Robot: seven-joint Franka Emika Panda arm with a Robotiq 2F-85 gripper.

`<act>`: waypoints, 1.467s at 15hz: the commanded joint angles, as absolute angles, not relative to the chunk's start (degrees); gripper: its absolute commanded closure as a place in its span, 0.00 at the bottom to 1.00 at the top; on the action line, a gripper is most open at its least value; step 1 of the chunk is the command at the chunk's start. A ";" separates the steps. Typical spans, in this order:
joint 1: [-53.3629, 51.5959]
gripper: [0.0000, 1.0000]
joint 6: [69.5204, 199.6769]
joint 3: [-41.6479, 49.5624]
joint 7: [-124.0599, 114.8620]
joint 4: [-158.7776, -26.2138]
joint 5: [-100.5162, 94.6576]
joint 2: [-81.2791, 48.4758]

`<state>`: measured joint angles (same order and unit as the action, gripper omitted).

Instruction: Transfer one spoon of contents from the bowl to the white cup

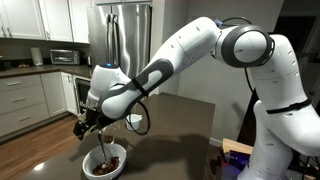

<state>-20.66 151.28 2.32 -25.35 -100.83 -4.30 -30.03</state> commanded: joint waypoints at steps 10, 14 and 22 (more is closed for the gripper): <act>-21.06 0.00 139.12 1.72 -31.00 -97.78 -4.65 -29.69; -21.39 0.00 136.59 2.34 -34.22 -97.47 -5.37 -29.73; -21.61 0.00 134.79 3.46 -39.87 -98.88 -7.37 -29.36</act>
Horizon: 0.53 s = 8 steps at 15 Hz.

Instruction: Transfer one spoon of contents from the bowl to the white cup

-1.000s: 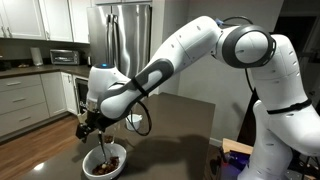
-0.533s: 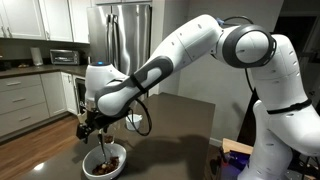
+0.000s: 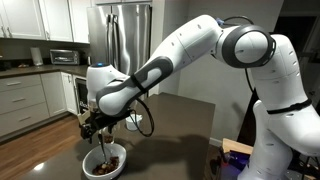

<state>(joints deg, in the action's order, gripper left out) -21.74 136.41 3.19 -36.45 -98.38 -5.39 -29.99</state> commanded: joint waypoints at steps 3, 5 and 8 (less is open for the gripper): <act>-21.56 0.00 134.42 3.64 -41.38 -99.02 -7.74 -29.44; -21.34 0.08 134.11 3.28 -41.59 -99.06 -7.49 -29.48; -20.57 0.10 134.21 2.01 -40.30 -99.10 -5.90 -29.38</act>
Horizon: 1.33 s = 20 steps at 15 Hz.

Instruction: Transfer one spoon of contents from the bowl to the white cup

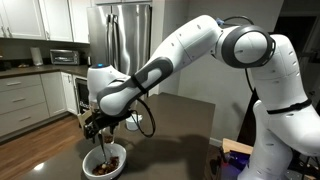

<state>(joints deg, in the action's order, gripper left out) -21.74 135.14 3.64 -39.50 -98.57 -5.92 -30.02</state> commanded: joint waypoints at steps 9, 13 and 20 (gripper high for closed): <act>-20.78 0.65 134.60 1.13 -40.50 -99.64 -5.98 -29.18; -20.83 0.87 134.68 1.20 -40.68 -99.97 -6.09 -29.10; -20.65 0.79 134.71 1.70 -41.44 -101.86 -6.29 -27.79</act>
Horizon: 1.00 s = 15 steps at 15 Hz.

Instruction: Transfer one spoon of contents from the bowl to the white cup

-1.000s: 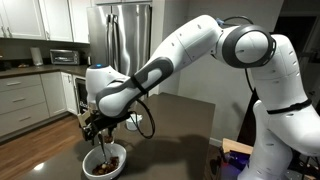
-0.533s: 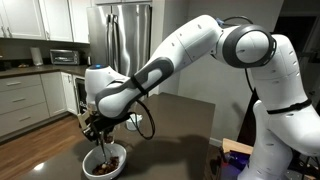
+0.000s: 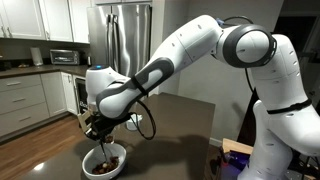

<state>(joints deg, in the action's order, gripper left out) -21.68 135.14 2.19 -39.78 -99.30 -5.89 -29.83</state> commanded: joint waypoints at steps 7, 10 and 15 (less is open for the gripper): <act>-19.67 0.27 135.59 1.62 -41.73 -103.46 -5.96 -26.71; -19.09 0.08 135.91 0.91 -40.97 -103.25 -4.95 -26.49; -18.99 0.00 137.68 0.27 -40.49 -103.40 -4.57 -25.24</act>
